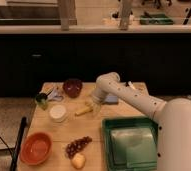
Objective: Place banana in red bowl
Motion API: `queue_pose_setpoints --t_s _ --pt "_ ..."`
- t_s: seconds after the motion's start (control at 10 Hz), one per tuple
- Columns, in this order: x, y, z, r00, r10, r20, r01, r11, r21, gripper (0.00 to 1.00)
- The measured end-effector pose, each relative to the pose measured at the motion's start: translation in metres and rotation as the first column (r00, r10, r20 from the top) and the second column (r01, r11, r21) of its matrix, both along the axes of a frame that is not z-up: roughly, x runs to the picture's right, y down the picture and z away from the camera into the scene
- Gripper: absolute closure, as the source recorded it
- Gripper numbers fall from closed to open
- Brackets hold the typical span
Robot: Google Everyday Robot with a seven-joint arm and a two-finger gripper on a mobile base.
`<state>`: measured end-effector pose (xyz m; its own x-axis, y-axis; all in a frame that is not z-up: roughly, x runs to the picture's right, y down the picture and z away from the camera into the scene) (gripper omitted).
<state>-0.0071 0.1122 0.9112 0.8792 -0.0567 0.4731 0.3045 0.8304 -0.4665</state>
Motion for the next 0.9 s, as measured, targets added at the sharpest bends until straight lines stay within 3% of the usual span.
queue_pose_setpoints --t_s 0.6,0.7,0.9 --pt "-0.009 0.010 0.000 0.999 -0.022 0.037 0.023 0.9997 -0.013 0.20" --pt "-0.012 0.010 -0.001 0.998 -0.030 0.048 0.030 0.9995 -0.010 0.25" --pt "-0.013 0.011 -0.001 0.998 -0.030 0.057 0.030 0.9995 -0.009 0.45"
